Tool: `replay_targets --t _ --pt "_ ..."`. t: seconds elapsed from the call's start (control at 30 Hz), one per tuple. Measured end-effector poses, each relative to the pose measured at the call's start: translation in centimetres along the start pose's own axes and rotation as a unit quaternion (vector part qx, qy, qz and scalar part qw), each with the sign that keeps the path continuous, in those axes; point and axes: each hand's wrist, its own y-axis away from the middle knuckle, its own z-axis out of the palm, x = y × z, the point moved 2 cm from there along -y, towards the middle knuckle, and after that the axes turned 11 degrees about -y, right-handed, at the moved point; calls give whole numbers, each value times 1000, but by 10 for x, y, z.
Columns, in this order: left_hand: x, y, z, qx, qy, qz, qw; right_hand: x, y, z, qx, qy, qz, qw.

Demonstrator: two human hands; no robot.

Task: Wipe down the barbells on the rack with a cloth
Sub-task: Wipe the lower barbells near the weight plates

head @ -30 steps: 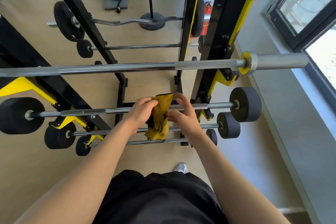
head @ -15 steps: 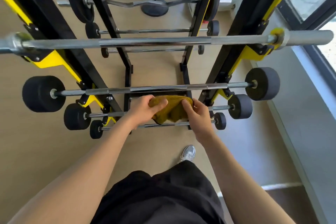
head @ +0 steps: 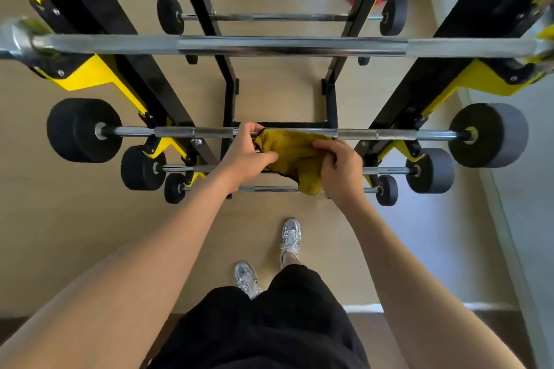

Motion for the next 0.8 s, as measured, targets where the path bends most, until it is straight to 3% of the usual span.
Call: replay_targets --t 0.07,0.17,0.23,0.33,0.47,0.67,0.8 --pt "8 -17 4 16 32 26 999 5 -24 5 38 28 -39 998" --pt "15 -52 14 72 -45 72 994 24 -50 10 19 50 -64 997" --pt "21 -69 24 55 -118 87 988 42 -65 11 -6 159 -27 987" --pt "21 -83 36 42 -217 95 970 67 -81 8 -52 349 25 935" --pt "9 -87 34 72 -294 85 949 85 -90 19 -241 363 -173 883" --pt "-10 -78 16 90 -327 83 937 67 -127 58 -311 460 -195 809" --pt "-26 -66 -5 126 -372 58 918 36 -129 113 -339 445 -231 796"
